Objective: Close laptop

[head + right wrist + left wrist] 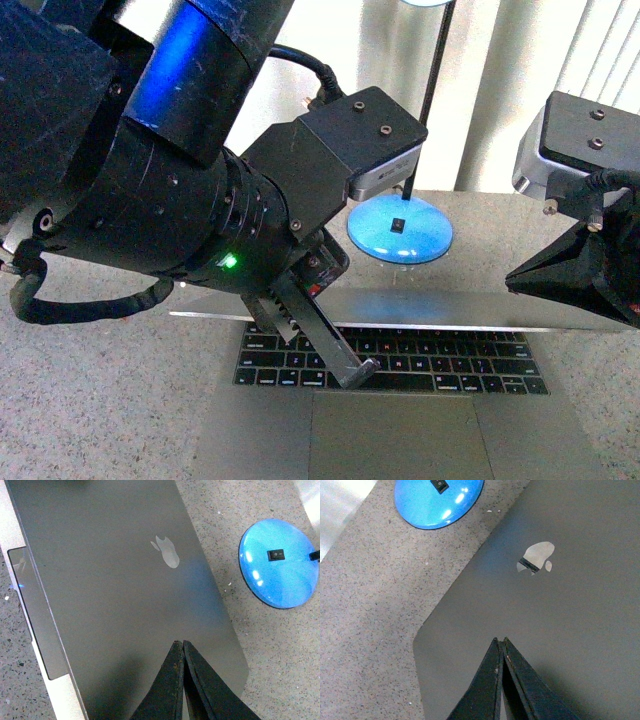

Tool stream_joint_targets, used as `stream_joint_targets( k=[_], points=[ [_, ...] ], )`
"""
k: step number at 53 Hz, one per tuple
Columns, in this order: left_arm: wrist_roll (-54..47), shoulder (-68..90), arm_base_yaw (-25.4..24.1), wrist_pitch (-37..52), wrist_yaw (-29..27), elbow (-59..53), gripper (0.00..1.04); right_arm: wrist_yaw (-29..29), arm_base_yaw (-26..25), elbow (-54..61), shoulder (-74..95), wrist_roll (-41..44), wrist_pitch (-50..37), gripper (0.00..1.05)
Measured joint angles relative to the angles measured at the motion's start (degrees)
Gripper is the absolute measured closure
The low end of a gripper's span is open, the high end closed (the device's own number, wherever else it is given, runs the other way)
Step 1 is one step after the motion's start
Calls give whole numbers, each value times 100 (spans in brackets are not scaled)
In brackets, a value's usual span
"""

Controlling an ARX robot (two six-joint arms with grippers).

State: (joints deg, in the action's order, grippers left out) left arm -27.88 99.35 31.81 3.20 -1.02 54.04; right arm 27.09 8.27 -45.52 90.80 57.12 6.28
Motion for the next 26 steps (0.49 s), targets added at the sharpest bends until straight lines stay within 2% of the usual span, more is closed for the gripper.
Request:
stream_joint_targets(
  k=[26],
  points=[
    [214, 131, 50, 275, 101, -151, 101, 2, -68, 238, 70, 76, -155, 102]
  ],
)
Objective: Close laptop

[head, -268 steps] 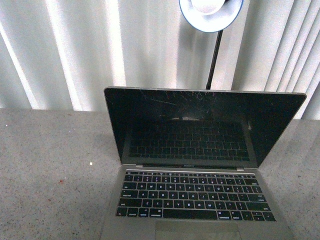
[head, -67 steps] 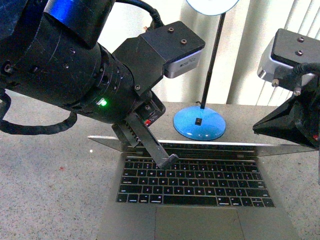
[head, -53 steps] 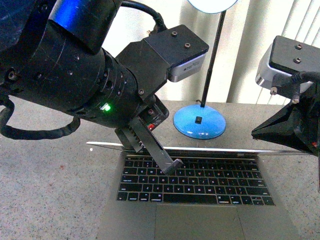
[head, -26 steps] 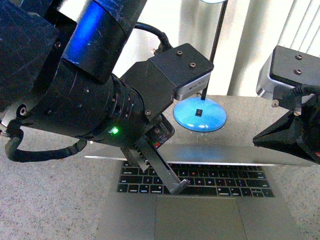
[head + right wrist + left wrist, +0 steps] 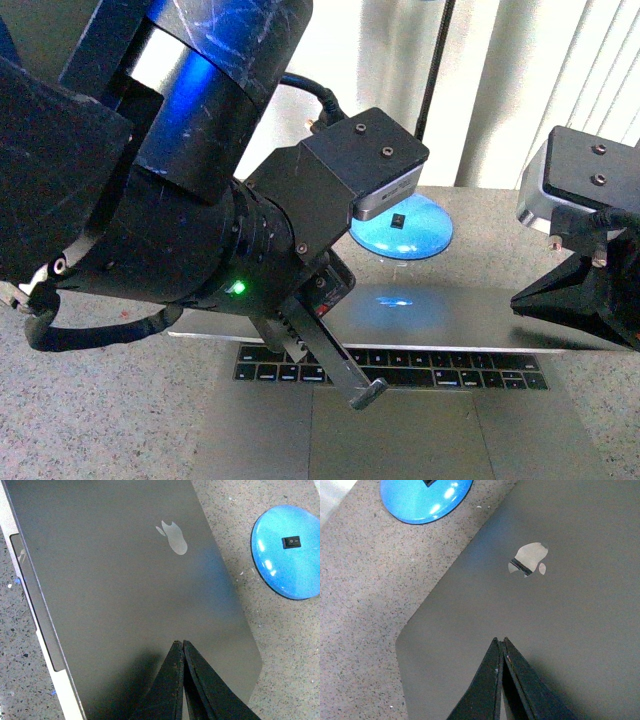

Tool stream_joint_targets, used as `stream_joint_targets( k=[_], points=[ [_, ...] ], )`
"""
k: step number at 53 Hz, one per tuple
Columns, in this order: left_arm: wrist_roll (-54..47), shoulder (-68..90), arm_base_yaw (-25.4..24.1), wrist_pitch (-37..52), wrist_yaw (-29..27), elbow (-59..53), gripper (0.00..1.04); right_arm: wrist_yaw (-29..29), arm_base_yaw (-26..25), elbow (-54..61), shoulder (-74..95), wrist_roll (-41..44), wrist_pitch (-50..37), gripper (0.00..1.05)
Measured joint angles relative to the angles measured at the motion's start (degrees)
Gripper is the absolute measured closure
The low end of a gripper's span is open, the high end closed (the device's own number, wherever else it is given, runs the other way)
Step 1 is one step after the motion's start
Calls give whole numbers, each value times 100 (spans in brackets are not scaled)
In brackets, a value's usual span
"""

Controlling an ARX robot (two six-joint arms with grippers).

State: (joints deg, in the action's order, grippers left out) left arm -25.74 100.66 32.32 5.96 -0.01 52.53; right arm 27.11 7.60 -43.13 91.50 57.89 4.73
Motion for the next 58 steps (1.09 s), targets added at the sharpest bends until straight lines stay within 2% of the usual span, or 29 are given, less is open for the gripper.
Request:
stream_joint_targets(
  k=[36, 58],
  points=[
    [79, 192, 101, 328, -2, -352, 101, -2, 17, 280, 280, -11, -291, 102],
    [232, 490, 133, 837, 68, -750, 101, -7, -4, 525, 702, 26, -575, 102]
  ],
)
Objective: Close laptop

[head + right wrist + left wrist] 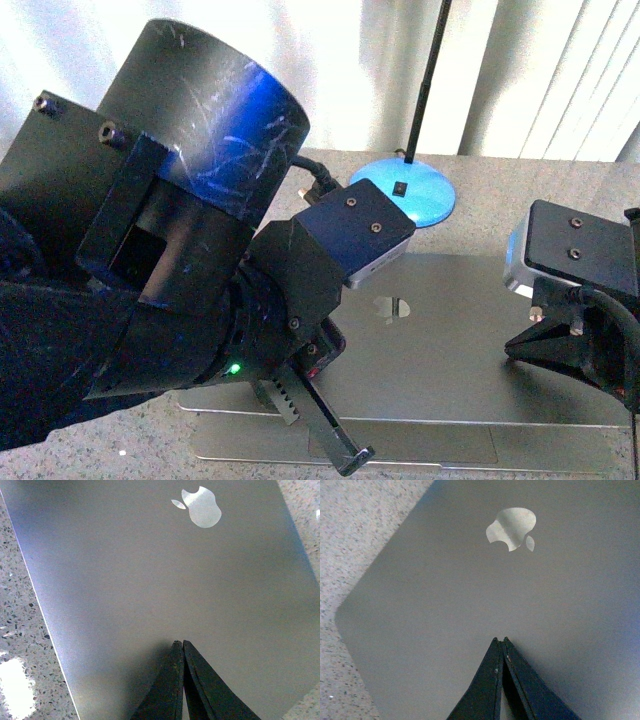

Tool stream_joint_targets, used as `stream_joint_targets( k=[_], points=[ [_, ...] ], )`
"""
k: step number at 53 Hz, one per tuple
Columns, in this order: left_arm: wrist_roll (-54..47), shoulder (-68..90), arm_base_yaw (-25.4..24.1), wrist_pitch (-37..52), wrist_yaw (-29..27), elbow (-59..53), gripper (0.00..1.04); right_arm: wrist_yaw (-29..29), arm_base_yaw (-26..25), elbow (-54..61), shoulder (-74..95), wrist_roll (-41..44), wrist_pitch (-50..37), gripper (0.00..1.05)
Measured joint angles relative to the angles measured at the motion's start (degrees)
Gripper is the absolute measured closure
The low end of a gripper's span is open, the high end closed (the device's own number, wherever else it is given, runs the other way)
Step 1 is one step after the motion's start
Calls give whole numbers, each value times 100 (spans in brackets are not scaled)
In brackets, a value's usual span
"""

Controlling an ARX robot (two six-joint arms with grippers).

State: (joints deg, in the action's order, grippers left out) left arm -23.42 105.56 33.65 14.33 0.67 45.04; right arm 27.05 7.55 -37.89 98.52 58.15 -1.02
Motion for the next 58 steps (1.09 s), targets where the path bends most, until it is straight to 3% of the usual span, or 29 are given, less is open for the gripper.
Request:
stream_joint_targets(
  k=[39, 48, 55, 58],
  points=[
    [420, 909, -538, 857, 909, -120, 101, 120, -20, 72, 975, -212, -844, 102],
    [837, 748, -898, 1263, 678, -227, 101, 286, 37, 310, 625, -1014, -1676, 102],
    [1596, 374, -1410, 1858, 306, -455, 100, -249, 57, 474, 55, -2133, -2883, 97],
    [2118, 28, -1694, 1952, 103, -511, 94, -389, 50, 468, -122, -2566, -3215, 92]
  ],
)
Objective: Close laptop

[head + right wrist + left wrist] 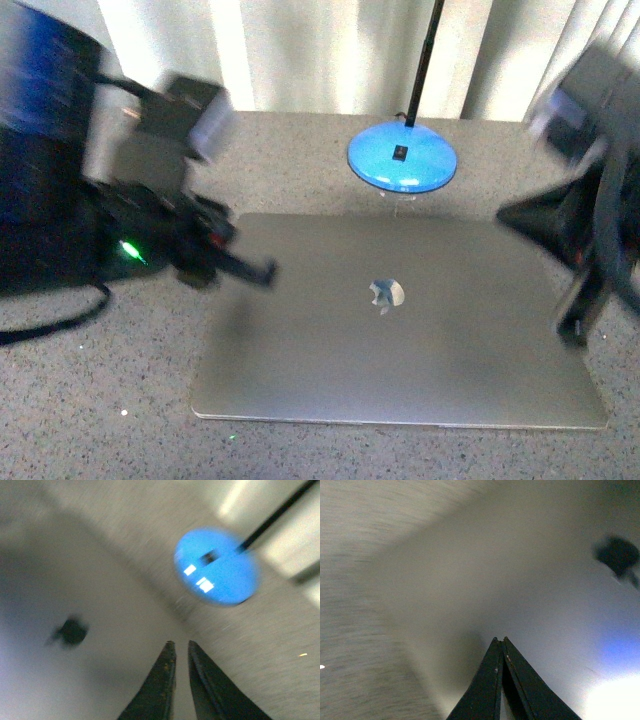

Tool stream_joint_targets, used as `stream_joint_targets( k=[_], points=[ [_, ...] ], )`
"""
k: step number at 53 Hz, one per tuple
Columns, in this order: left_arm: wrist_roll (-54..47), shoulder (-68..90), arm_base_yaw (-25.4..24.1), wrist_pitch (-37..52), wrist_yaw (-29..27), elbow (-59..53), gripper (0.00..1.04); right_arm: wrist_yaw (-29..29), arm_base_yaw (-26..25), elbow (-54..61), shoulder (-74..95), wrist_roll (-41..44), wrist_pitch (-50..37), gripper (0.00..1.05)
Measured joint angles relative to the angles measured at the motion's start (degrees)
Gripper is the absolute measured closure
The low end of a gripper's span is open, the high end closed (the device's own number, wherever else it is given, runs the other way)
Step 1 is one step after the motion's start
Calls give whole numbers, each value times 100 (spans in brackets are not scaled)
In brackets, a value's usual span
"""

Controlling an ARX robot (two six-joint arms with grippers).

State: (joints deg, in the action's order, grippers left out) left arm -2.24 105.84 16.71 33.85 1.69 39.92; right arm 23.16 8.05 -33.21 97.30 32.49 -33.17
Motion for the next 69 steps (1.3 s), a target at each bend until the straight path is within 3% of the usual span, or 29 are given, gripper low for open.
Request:
stream_joint_targets(
  k=[6, 13, 14, 15, 17, 20, 26, 28, 43, 49, 56, 69],
  points=[
    [793, -490, -299, 87, -144, 15, 80, -61, -35, -72, -258, -863, -264, 76],
    [1252, -557, -389, 103, -164, 39, 60, -50, -4, -24, -162, -1217, -251, 58],
    [1263, -533, -374, 116, -166, 22, 58, -291, 42, 26, -83, -1392, -439, 58],
    [1156, -426, -319, 356, -337, -61, 59, -708, 105, 151, 24, -1532, -905, 60],
    [933, -146, -243, 1668, -977, -422, 68, -1659, 186, 446, 225, -1980, -2011, 67],
    [584, -81, -254, 3163, -1268, -1049, 81, -2795, 170, 1034, 278, -2555, -3462, 80],
    [415, -518, -485, 4079, -1307, -1578, 97, -3171, -26, 1484, -225, -2940, -4232, 97],
    [400, -782, -577, 4144, -1296, -1742, 101, -3150, -59, 1596, -404, -2999, -4242, 102],
    [284, -2024, -907, 3860, -903, -2767, 101, -2852, -264, 2428, -1631, -3147, -3759, 102],
    [271, -2542, -1019, 3637, -798, -3029, 101, -2758, -356, 2608, -2297, -3165, -3200, 102],
    [267, -3442, -1134, 2798, -691, -3200, 101, -2341, -645, 2754, -3213, -3169, -2511, 102],
    [264, -4636, -1585, 2059, -186, -3585, 101, -2328, -796, 3053, -4280, -3185, -1746, 102]
  ],
)
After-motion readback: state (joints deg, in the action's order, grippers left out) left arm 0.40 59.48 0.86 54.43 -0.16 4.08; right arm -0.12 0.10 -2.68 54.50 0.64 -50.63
